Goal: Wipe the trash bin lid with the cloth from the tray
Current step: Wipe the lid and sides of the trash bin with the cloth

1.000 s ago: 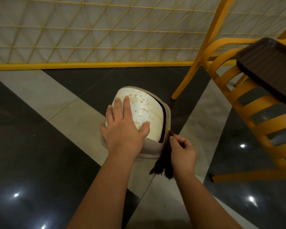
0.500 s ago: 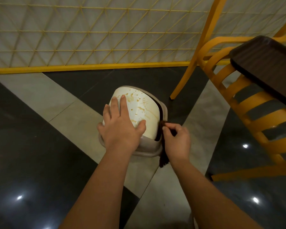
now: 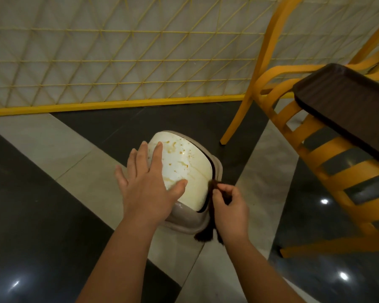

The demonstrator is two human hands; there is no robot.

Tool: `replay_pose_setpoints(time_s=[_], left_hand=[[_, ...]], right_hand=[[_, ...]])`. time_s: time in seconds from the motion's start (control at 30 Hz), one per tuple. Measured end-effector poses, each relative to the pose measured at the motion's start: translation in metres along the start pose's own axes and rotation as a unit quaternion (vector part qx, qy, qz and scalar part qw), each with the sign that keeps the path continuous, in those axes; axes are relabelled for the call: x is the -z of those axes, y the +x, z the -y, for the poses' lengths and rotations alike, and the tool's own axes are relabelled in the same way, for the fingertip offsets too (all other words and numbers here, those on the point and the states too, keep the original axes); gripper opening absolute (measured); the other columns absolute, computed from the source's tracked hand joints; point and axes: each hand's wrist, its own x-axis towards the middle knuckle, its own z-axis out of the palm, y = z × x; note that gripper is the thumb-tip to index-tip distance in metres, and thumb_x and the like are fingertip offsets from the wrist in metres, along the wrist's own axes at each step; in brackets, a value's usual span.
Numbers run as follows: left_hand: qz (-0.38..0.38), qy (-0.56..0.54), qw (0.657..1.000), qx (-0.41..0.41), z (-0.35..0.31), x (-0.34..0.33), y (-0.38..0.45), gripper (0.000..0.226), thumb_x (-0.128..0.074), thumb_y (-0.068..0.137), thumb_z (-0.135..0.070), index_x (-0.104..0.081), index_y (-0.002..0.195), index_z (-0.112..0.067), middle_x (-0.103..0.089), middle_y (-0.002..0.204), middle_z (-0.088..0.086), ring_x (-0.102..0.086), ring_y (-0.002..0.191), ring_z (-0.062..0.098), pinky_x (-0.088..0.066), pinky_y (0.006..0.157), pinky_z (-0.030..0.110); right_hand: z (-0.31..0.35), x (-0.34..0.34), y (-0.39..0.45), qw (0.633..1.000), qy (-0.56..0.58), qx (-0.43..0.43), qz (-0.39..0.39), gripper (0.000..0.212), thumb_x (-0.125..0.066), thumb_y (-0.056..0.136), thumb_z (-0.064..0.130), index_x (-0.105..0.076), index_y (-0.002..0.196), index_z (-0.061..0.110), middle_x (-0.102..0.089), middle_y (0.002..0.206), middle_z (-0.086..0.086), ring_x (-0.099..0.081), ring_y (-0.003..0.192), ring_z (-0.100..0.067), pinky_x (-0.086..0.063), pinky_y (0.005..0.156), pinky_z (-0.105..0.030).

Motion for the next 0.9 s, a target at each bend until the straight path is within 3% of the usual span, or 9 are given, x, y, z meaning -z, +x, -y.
replay_pose_setpoints(time_s=[0.13, 0.23, 0.37, 0.5, 0.63, 0.73, 0.9], left_hand=[[-0.022, -0.034, 0.998, 0.048, -0.005, 0.0, -0.008, 0.105, -0.063, 0.073, -0.06, 0.009, 0.145, -0.038, 0.005, 0.156, -0.001, 0.001, 0.143, 0.024, -0.009, 0.113, 0.048], [0.027, -0.096, 0.993, 0.062, 0.001, -0.003, -0.008, 0.096, -0.056, 0.075, -0.066, 0.006, 0.144, -0.042, 0.0, 0.156, -0.005, 0.0, 0.143, 0.022, -0.01, 0.113, 0.053], [0.028, -0.104, 0.993, 0.044, 0.005, -0.005, -0.007, 0.095, -0.056, 0.073, -0.066, 0.003, 0.143, -0.043, -0.003, 0.155, -0.007, -0.003, 0.143, 0.021, -0.013, 0.112, 0.056], [0.025, -0.119, 0.992, 0.04, 0.003, -0.006, -0.006, 0.096, -0.059, 0.072, -0.063, 0.0, 0.144, -0.041, -0.006, 0.155, -0.005, -0.005, 0.142, 0.022, -0.021, 0.111, 0.053], [0.023, -0.128, 0.991, 0.035, 0.004, -0.006, -0.005, 0.097, -0.061, 0.071, -0.06, -0.002, 0.145, -0.04, -0.008, 0.154, -0.005, -0.005, 0.141, 0.021, -0.025, 0.111, 0.051], [0.021, -0.147, 0.989, 0.029, 0.005, -0.008, -0.003, 0.097, -0.064, 0.071, -0.058, -0.004, 0.145, -0.04, -0.008, 0.153, -0.006, -0.004, 0.14, 0.02, -0.026, 0.111, 0.049], [0.018, -0.142, 0.989, 0.031, 0.004, -0.011, 0.0, 0.098, -0.065, 0.07, -0.057, -0.004, 0.145, -0.039, -0.009, 0.153, -0.005, -0.005, 0.14, 0.021, -0.026, 0.111, 0.048]], right_hand=[[-0.017, 0.006, -0.023, 1.0, 0.01, -0.011, -0.005, 0.01, -0.06, 0.092, 0.025, -0.061, 0.098, 0.033, -0.062, 0.095, 0.016, -0.059, 0.09, 0.0, -0.052, 0.083, -0.026], [-0.026, 0.008, -0.044, 0.998, -0.037, 0.044, -0.001, 0.015, -0.066, 0.088, 0.021, -0.064, 0.095, 0.034, -0.053, 0.097, 0.012, -0.055, 0.091, 0.0, -0.044, 0.087, -0.016], [-0.022, 0.02, -0.03, 0.983, -0.127, 0.125, 0.047, 0.016, -0.065, 0.088, 0.023, -0.063, 0.096, 0.037, -0.051, 0.096, 0.015, -0.051, 0.091, 0.009, -0.038, 0.082, -0.003], [-0.018, 0.025, -0.005, 0.993, -0.093, 0.078, -0.005, 0.014, -0.059, 0.092, 0.023, -0.062, 0.102, 0.033, -0.055, 0.105, 0.009, -0.051, 0.092, 0.001, -0.042, 0.09, -0.019], [-0.035, 0.018, -0.051, 0.97, -0.149, 0.188, 0.039, 0.021, -0.07, 0.084, 0.013, -0.065, 0.094, 0.031, -0.055, 0.093, 0.016, -0.052, 0.092, 0.01, -0.037, 0.08, -0.002], [-0.038, 0.026, -0.04, 0.951, -0.187, 0.234, 0.069, 0.016, -0.068, 0.086, 0.018, -0.068, 0.097, 0.029, -0.052, 0.092, 0.022, -0.051, 0.091, 0.011, -0.036, 0.078, 0.0], [-0.021, 0.027, -0.011, 0.972, -0.167, 0.165, 0.029, 0.018, -0.056, 0.094, 0.025, -0.065, 0.108, 0.03, -0.051, 0.098, 0.013, -0.053, 0.09, 0.003, -0.037, 0.073, -0.002]])
